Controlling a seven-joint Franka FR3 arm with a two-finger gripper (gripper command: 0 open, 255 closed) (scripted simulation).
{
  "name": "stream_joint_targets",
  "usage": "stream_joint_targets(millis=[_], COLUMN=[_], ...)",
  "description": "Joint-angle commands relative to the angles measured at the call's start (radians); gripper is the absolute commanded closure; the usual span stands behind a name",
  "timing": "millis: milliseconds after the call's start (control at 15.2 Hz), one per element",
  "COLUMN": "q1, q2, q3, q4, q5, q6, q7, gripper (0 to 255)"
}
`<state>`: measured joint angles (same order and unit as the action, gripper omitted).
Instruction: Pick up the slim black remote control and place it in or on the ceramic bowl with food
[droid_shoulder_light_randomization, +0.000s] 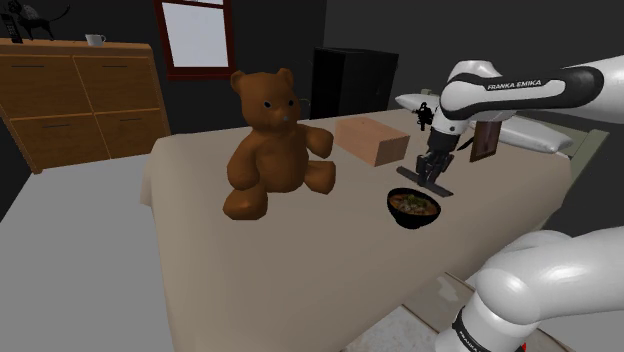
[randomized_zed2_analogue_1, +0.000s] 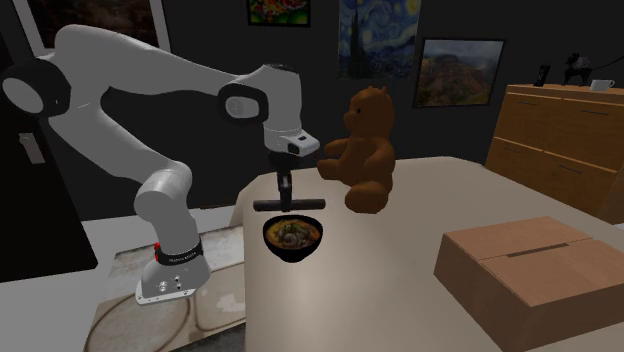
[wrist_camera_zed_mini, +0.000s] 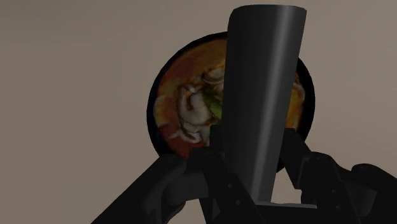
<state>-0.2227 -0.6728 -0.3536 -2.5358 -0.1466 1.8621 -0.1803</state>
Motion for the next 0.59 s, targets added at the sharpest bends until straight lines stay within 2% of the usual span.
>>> stream_joint_targets(millis=[0, 528], q1=[-0.007, -0.011], q2=[-0.012, 0.02], q3=[-0.005, -0.028], q4=[-0.031, -0.119], q5=[-0.008, -0.022], q6=[0.019, 0.138], q7=[-0.003, -0.01], gripper=[255, 255])
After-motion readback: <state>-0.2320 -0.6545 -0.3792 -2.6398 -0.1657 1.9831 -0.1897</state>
